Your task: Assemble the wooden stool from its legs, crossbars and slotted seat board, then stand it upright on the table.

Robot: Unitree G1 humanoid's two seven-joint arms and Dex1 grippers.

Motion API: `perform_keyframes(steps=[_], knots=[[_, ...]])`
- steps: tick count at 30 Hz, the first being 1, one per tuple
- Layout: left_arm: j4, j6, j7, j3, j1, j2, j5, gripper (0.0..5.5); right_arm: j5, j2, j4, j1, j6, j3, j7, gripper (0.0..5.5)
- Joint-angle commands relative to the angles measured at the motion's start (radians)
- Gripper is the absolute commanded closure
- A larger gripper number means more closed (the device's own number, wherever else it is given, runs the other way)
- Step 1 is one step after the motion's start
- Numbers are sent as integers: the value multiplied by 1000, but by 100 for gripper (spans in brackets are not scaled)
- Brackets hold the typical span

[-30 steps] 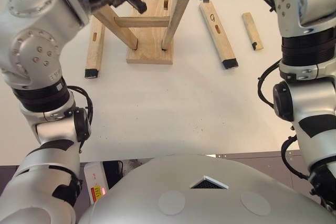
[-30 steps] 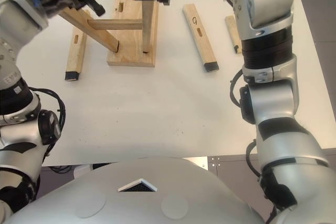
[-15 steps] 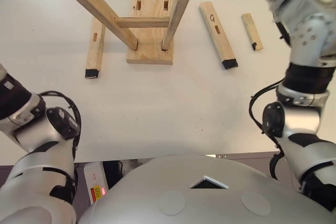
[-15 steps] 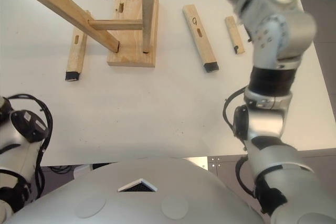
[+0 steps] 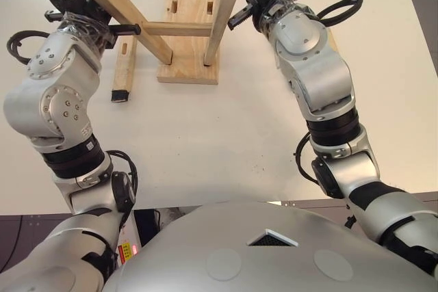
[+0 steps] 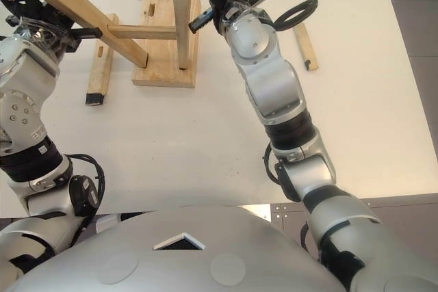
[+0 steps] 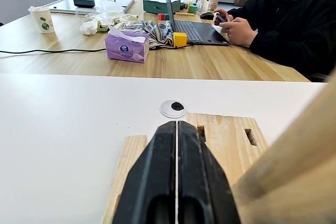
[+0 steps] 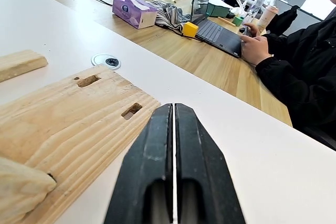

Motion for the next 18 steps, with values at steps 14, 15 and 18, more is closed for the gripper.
perform_keyframes(steps=[14,15,18], knots=[[748,-490,-221,-185,-333,16,230,550,36,99,-27,-68,-61,158,276,546],[741,-500,-219,-172,-325,26,233,550,38,94,-25,-69,-60,150,279,546],[690,-498,-204,-113,-271,68,235,550,34,53,-4,-87,-76,106,286,546]])
